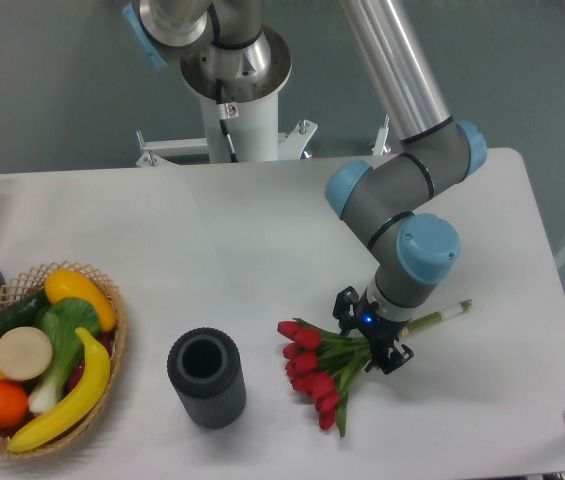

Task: Pick up the flowers from the table
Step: 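Close the gripper on the tulip stems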

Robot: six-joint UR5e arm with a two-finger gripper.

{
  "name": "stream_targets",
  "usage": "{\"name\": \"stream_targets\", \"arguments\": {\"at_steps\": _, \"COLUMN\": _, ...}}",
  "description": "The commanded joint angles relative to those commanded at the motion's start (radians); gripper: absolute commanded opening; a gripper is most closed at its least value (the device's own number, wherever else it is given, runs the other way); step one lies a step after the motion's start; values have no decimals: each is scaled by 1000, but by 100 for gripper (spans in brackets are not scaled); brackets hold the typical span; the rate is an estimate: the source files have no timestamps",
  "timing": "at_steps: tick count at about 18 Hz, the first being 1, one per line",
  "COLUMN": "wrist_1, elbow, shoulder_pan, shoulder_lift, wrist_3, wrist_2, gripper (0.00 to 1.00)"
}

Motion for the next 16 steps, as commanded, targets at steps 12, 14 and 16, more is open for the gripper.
{"name": "stream_targets", "arguments": {"at_steps": 12, "wrist_1": 0, "elbow": -2, "shoulder_pan": 2, "shoulder_lift": 9, "wrist_3": 8, "wrist_2": -3, "gripper": 45}}
{"name": "stream_targets", "arguments": {"at_steps": 14, "wrist_1": 0, "elbow": -2, "shoulder_pan": 3, "shoulder_lift": 11, "wrist_3": 8, "wrist_2": -5, "gripper": 45}}
{"name": "stream_targets", "arguments": {"at_steps": 16, "wrist_1": 0, "elbow": -2, "shoulder_pan": 3, "shoulder_lift": 11, "wrist_3": 8, "wrist_2": -5, "gripper": 44}}
